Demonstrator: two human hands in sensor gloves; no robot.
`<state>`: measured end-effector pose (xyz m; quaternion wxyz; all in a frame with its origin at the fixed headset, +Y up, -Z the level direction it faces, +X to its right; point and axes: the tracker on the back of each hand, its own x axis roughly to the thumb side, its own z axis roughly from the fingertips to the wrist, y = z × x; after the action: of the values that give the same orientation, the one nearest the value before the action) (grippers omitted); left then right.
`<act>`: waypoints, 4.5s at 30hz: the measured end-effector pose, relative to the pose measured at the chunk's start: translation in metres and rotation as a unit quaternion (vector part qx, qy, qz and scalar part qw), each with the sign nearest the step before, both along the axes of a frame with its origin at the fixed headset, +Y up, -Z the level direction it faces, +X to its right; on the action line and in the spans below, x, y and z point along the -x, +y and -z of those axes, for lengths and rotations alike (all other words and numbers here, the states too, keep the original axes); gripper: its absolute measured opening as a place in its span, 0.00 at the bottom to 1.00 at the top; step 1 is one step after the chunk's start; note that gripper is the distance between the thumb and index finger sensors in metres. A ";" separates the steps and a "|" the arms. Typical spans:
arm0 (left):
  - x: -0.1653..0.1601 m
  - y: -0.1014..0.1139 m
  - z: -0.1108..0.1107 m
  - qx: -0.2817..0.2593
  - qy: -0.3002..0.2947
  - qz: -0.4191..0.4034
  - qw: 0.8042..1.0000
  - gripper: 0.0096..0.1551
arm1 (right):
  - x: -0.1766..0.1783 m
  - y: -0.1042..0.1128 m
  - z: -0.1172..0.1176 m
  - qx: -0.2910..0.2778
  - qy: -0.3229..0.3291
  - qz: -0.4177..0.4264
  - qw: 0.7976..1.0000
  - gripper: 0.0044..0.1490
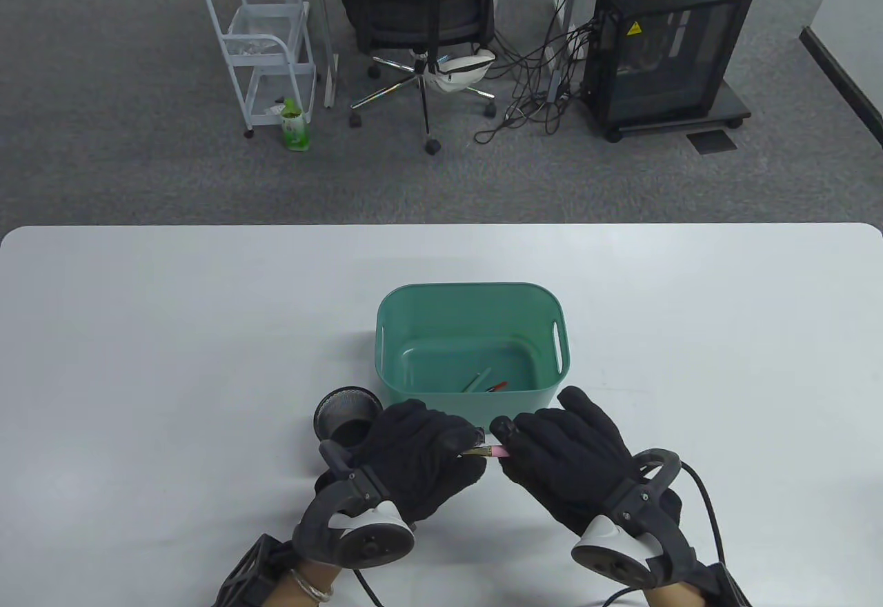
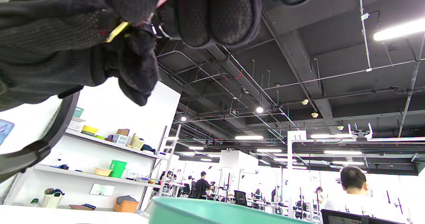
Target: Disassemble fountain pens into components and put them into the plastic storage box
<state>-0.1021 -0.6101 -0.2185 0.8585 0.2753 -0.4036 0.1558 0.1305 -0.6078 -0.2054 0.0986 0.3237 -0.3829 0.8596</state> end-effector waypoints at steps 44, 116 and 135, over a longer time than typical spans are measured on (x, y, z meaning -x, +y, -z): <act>0.001 -0.001 0.002 0.000 0.017 0.002 1.000 0.25 | -0.001 -0.001 0.003 0.004 -0.007 -0.002 1.000 0.28; 0.003 -0.002 0.003 0.001 0.002 -0.013 1.000 0.27 | -0.001 -0.003 0.003 0.005 -0.004 -0.005 1.000 0.28; 0.005 -0.002 0.005 0.009 0.006 -0.016 1.000 0.34 | 0.000 -0.004 0.004 0.008 -0.005 -0.007 1.000 0.28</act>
<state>-0.1073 -0.6124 -0.2235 0.8606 0.2749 -0.3931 0.1711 0.1310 -0.6116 -0.2091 0.0938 0.3216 -0.3743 0.8647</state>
